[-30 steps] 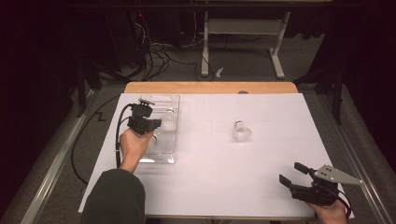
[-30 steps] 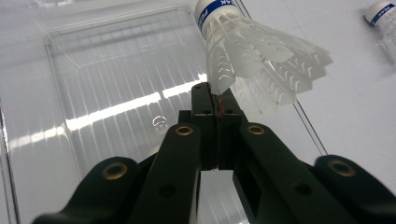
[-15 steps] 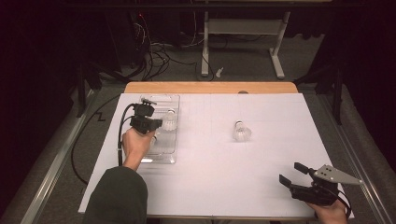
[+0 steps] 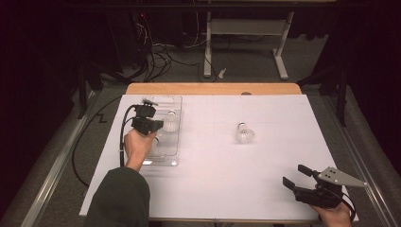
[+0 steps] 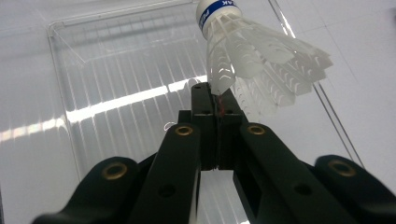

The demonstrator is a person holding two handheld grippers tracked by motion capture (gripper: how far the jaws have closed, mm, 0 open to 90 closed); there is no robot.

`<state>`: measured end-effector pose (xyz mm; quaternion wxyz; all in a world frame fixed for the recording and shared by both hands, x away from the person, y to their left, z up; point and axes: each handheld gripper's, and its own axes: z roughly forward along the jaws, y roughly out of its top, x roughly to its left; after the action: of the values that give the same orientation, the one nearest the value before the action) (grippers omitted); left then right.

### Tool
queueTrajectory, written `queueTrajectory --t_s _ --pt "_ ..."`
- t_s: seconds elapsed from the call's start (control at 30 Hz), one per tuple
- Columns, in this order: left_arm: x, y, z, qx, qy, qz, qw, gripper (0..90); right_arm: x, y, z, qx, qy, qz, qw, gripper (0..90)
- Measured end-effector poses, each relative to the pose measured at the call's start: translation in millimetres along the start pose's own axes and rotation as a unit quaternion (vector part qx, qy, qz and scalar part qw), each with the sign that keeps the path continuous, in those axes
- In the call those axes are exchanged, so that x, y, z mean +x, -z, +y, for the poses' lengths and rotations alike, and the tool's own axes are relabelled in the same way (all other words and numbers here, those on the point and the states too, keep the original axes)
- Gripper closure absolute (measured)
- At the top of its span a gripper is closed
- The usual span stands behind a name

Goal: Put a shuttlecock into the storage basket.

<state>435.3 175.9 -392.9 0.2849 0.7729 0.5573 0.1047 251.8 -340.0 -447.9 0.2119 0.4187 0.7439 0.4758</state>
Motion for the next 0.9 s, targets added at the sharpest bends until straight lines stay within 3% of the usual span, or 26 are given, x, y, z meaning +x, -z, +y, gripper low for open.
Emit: queueTrajectory --t_s 0.07,0.17,0.37,0.9 --pt "0.4 -1.2 0.0 0.000 0.000 0.001 1.0000 88.4 0.0 0.0 0.0 0.000 0.000 0.000 1.0000 22.1" --pt "1.5 -1.3 -0.5 -0.004 0.004 -0.014 0.9999 77.9 -0.1 0.1 0.0 0.000 0.000 0.000 1.0000 22.1" --pt "-3.8 3.7 -2.3 -0.007 -0.012 -0.002 0.9999 62.7 -0.3 0.3 -0.1 -0.001 0.000 0.000 1.0000 22.1" --pt "-19.8 21.1 -7.2 -0.036 -0.034 -0.015 0.9987 52.8 0.2 0.5 0.1 -0.001 0.002 -0.001 1.0000 22.1"
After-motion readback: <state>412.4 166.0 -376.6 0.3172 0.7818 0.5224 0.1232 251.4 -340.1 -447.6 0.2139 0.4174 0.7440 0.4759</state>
